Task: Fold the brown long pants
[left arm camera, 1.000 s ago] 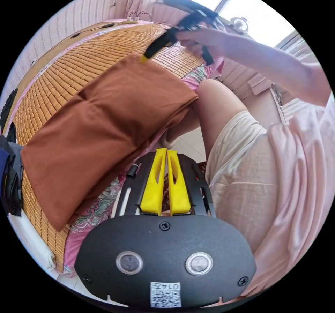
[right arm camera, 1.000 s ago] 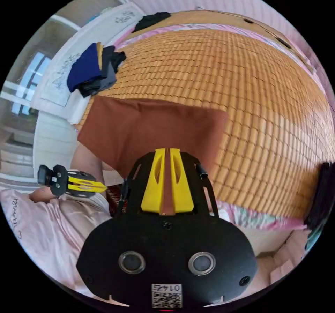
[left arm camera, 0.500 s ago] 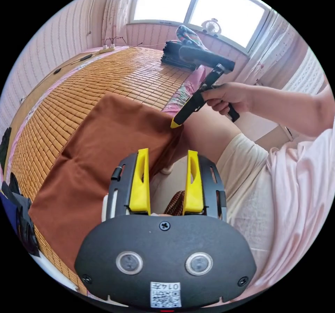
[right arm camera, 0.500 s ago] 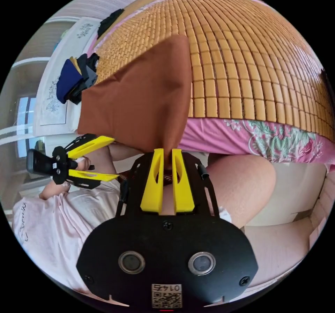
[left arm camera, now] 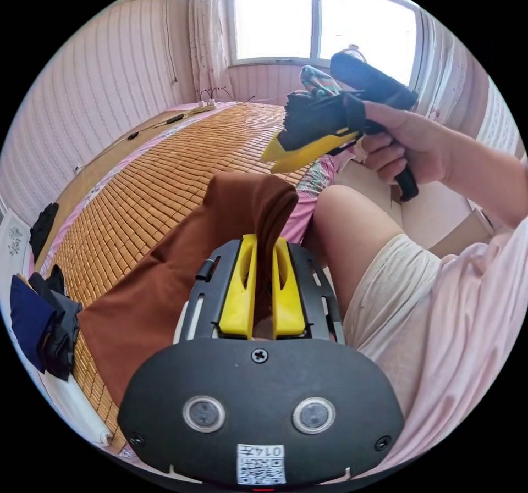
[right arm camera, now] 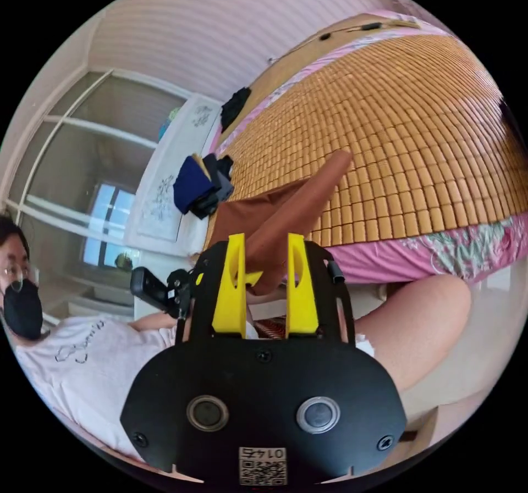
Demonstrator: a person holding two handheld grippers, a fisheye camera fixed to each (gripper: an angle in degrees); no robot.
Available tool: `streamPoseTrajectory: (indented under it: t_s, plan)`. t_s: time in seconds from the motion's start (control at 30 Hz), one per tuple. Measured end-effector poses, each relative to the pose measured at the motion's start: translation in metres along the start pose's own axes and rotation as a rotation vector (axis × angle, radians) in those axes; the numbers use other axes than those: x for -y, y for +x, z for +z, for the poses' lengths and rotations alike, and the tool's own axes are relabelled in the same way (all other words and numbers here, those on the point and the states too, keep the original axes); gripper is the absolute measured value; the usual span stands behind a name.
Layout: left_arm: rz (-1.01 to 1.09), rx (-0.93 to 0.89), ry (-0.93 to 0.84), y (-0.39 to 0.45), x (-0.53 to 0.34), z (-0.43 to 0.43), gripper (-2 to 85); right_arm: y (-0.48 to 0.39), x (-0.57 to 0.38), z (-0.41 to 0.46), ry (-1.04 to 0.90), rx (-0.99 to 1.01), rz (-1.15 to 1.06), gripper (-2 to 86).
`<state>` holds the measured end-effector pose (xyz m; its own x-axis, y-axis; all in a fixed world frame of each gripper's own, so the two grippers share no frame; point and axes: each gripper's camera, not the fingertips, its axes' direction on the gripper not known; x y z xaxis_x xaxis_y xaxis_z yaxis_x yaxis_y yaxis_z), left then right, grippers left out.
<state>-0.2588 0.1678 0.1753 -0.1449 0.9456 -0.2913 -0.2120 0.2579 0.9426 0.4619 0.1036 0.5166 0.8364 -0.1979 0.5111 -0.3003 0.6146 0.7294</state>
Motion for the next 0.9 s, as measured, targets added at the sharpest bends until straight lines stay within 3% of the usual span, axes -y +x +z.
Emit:
streamPoseTrajectory:
  t_s: [0.13, 0.2, 0.27, 0.5, 0.7, 0.8, 0.9]
  plan:
    - [0.03, -0.028, 0.003, -0.001, -0.01, -0.006, 4.6, 0.041, 0.0, -0.008, 0.045, -0.014, 0.188, 21.3]
    - [0.056, -0.076, -0.009, -0.003, -0.013, -0.006, 4.6, 0.049, 0.001, 0.002, -0.003, 0.062, 0.21, 19.8]
    - [0.076, -0.116, -0.022, -0.007, -0.017, -0.006, 4.6, 0.047, 0.002, 0.011, -0.06, 0.051, 0.198, 9.5]
    - [0.042, -0.225, 0.106, -0.039, 0.005, -0.019, 4.6, 0.03, -0.014, -0.055, 0.178, 0.161, 0.185, 3.0]
    - [-0.153, -0.495, 0.302, -0.118, 0.021, -0.03, 5.0, -0.059, 0.007, -0.089, 0.175, 0.056, -0.105, 3.1]
    - [-0.273, -0.513, 0.312, -0.163, -0.016, -0.041, 5.9, -0.121, 0.019, -0.037, 0.059, 0.095, -0.297, 4.3]
    - [-0.363, -0.417, 0.225, -0.2, -0.076, -0.065, 7.7, -0.178, 0.017, 0.052, -0.125, 0.174, -0.479, 7.0]
